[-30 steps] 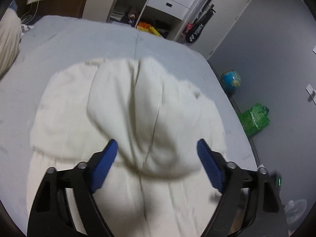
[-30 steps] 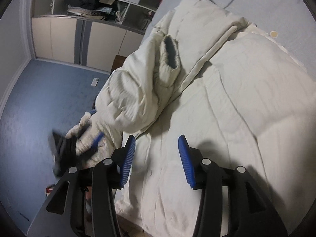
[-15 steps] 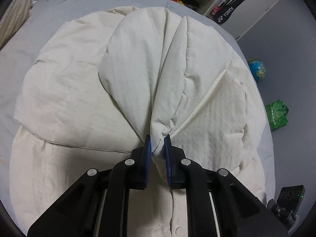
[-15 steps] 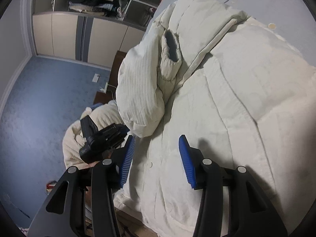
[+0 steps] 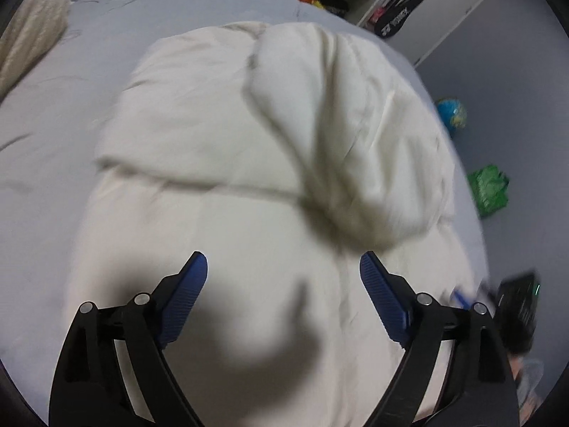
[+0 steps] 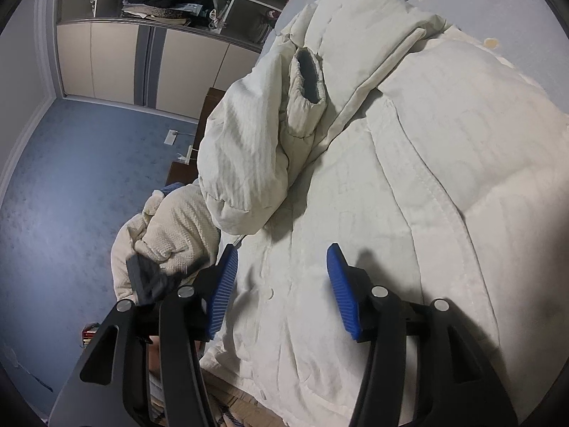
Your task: Fold large clothes
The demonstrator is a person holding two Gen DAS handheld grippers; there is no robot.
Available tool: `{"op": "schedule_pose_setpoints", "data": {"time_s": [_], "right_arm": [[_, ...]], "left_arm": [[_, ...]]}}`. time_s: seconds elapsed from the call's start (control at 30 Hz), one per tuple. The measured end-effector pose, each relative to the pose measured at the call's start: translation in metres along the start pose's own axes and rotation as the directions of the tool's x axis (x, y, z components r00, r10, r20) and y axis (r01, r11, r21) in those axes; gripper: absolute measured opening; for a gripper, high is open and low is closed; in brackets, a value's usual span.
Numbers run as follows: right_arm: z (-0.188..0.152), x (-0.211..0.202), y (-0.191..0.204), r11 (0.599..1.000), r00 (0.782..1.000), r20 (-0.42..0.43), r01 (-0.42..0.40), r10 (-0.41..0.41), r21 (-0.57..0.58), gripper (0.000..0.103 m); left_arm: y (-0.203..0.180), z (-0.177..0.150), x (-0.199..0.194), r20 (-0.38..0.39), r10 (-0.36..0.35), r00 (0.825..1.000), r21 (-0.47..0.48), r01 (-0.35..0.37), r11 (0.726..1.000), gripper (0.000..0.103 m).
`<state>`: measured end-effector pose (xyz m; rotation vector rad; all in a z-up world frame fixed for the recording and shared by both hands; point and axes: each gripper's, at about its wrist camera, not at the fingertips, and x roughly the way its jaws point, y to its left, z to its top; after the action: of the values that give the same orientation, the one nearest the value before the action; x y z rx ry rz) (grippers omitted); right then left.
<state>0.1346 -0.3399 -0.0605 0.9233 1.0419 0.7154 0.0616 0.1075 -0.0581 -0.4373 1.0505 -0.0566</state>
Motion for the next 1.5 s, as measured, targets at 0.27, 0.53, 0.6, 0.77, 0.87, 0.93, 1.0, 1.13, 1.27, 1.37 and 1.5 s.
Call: {"op": "schedule_pose_setpoints", "data": {"time_s": [0.27,0.53,0.6,0.77,0.87,0.93,1.0,1.13,1.27,1.37,1.5], "right_arm": [[-0.004,-0.021,0.012,1.000,1.000,0.009,0.002,-0.002,-0.025,0.055],[0.011,-0.072,0.015,0.988,0.990,0.054,0.135,-0.131,-0.075,0.063],[0.016,-0.088,0.013,0.978,0.981,0.068,0.186,-0.181,-0.093,0.063],[0.023,-0.126,0.000,0.937,0.946,0.089,0.322,-0.312,-0.133,0.067],[0.022,-0.143,-0.016,0.918,0.925,0.088,0.378,-0.370,-0.119,0.067],[0.018,-0.150,-0.028,0.904,0.910,0.076,0.414,-0.408,-0.102,0.067],[0.012,-0.153,-0.036,0.901,0.905,0.060,0.425,-0.421,-0.091,0.067],[0.000,-0.153,-0.049,0.907,0.910,0.026,0.415,-0.414,-0.073,0.067],[-0.008,-0.153,-0.051,0.927,0.928,0.006,0.372,-0.372,-0.055,0.067],[-0.012,-0.149,-0.049,0.944,0.944,-0.035,0.325,-0.327,-0.061,0.067],[-0.020,-0.140,-0.042,0.963,0.959,-0.110,0.250,-0.260,-0.097,0.067]], "left_arm": [[0.077,-0.066,-0.056,-0.057,0.107,0.993,-0.075,-0.111,0.991,0.090],[0.113,-0.104,-0.068,-0.075,0.085,0.994,-0.196,-0.099,0.976,0.090],[0.114,-0.104,-0.066,-0.079,0.079,0.994,-0.199,-0.094,0.975,0.090],[0.107,-0.101,-0.063,-0.093,0.065,0.994,-0.189,-0.082,0.979,0.092],[0.102,-0.097,-0.056,-0.115,0.071,0.991,-0.177,-0.091,0.980,0.094],[0.098,-0.095,-0.051,-0.131,0.070,0.989,-0.168,-0.092,0.981,0.094],[0.093,-0.094,-0.044,-0.160,0.077,0.984,-0.140,-0.100,0.985,0.094],[0.088,-0.095,-0.036,-0.200,0.078,0.977,-0.099,-0.099,0.990,0.094],[0.087,-0.099,-0.036,-0.201,0.035,0.979,-0.093,-0.054,0.994,0.081],[0.086,-0.102,-0.036,-0.208,-0.001,0.978,-0.092,-0.019,0.996,0.067],[0.082,-0.107,-0.039,-0.214,-0.043,0.976,-0.082,0.026,0.996,0.051]]}}
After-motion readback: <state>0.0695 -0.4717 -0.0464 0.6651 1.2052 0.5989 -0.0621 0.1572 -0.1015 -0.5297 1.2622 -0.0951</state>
